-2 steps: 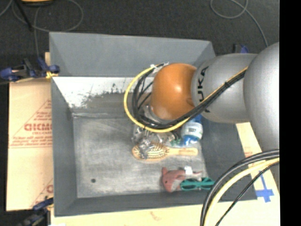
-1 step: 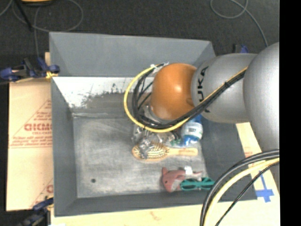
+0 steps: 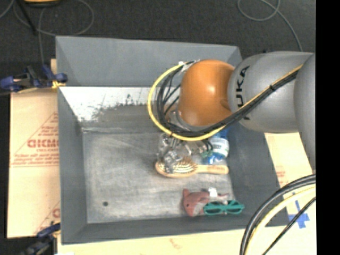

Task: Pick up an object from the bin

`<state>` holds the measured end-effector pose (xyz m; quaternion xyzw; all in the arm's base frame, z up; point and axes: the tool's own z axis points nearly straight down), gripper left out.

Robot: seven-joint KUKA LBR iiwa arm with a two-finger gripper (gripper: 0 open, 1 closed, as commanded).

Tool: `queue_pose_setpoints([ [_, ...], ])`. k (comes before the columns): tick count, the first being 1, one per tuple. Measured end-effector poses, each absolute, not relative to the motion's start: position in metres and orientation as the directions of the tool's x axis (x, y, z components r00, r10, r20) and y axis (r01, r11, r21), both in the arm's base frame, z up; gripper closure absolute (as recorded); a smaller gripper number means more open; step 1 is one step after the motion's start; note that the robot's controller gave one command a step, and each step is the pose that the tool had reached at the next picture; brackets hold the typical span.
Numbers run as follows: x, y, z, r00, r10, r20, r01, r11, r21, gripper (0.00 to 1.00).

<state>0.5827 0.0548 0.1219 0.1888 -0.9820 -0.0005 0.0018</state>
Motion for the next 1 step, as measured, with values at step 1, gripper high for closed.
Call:
queue_pose_setpoints([
  [1, 0.5884, 0.0253, 0.1236, -0.953, -0.304, -0.006, -0.304, 0.953, 0.000, 0.00],
])
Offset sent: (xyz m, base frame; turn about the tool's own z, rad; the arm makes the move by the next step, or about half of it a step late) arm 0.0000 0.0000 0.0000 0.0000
